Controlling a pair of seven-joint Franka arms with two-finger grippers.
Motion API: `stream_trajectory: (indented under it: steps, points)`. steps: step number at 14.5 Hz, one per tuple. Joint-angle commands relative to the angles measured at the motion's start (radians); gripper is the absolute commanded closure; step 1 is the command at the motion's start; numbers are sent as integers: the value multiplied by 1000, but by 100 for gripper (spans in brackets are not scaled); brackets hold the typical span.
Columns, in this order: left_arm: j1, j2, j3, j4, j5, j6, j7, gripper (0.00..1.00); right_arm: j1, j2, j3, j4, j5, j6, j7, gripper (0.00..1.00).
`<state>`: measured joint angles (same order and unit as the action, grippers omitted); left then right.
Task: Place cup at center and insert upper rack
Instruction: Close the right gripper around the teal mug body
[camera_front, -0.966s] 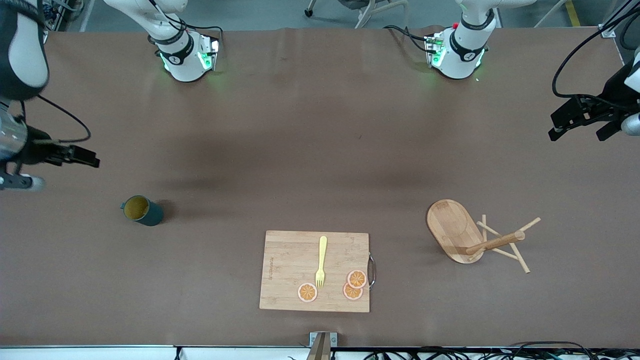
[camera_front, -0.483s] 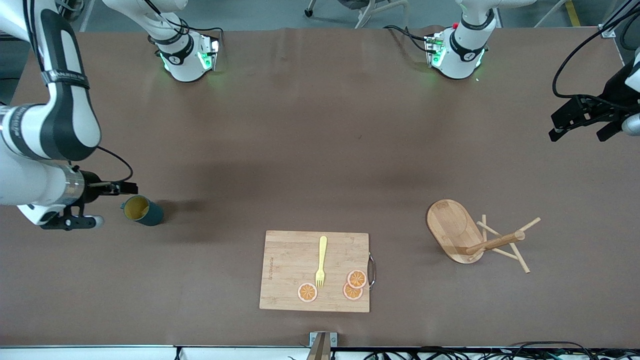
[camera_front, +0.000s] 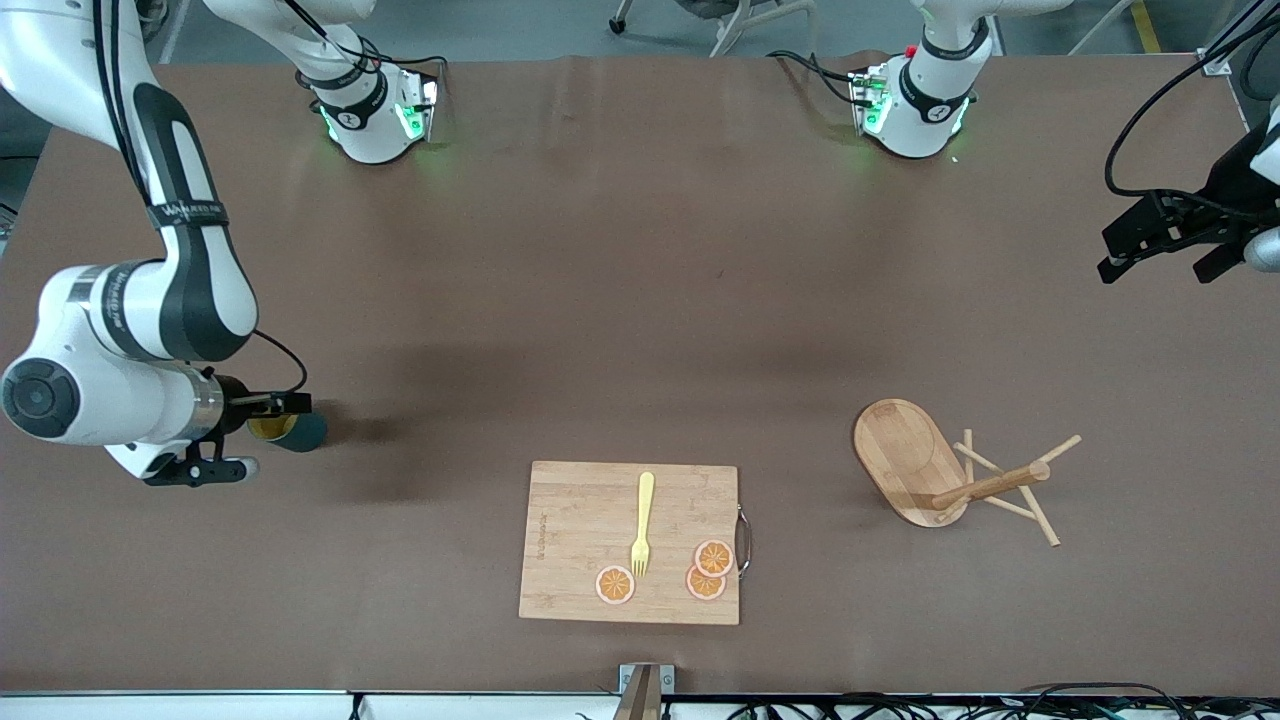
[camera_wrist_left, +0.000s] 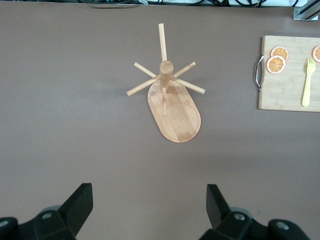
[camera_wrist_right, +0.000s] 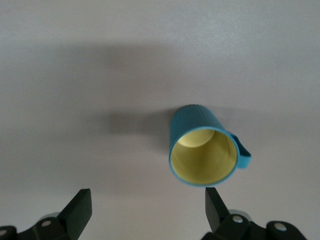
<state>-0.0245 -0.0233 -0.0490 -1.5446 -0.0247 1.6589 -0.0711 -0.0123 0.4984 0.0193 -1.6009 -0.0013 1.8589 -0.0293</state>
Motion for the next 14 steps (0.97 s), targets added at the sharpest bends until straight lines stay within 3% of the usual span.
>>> stream_trajectory:
  steps: [1,11,13,14]
  points:
    - [0,5,0,14,5,2,-4,0,-11,-4,4,-62,-11,55,5,0]
    - [0,5,0,14,3,2,-4,0,-21,91,2,-67,-12,117,3,1]
    - [0,5,0,14,3,2,-4,0,-28,95,2,-67,-12,120,5,11]
    - [0,5,0,14,3,2,-4,0,-29,95,2,-67,-12,120,5,26]
